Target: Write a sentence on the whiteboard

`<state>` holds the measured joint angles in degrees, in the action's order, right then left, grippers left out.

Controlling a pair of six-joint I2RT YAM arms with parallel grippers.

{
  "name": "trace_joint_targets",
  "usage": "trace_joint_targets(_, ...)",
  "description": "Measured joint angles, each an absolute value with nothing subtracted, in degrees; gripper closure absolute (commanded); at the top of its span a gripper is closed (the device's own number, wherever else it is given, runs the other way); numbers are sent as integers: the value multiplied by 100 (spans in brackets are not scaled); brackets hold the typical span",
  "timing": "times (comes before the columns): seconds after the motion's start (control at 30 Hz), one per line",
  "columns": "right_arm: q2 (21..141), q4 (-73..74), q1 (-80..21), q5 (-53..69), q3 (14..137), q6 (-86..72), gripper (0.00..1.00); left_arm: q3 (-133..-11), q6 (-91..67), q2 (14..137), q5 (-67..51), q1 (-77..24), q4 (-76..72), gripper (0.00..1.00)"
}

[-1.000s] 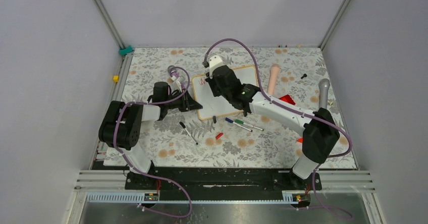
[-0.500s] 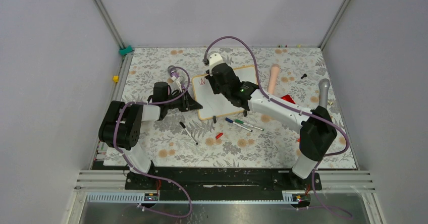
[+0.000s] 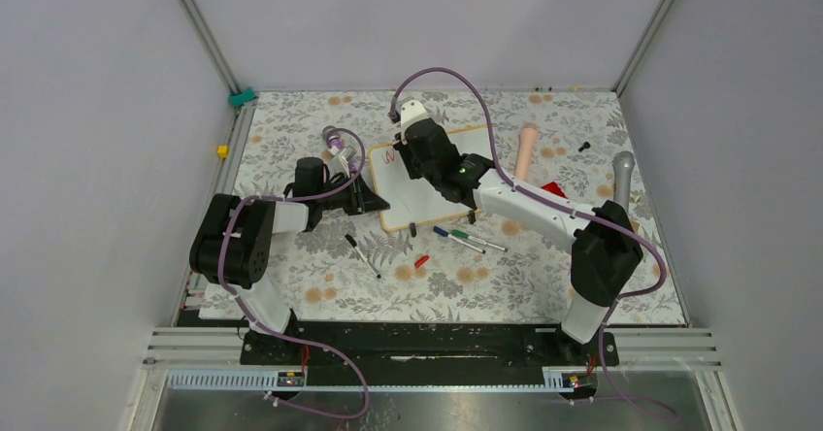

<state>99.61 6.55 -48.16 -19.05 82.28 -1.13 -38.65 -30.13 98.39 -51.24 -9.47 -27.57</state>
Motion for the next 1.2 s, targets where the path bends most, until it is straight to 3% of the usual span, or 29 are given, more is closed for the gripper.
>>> trace_joint_targets(1.2, 9994, 880, -4781, -1564, 8281, -134, 100, -3865, -3011, 9839, -5122, -947, -2757, 100)
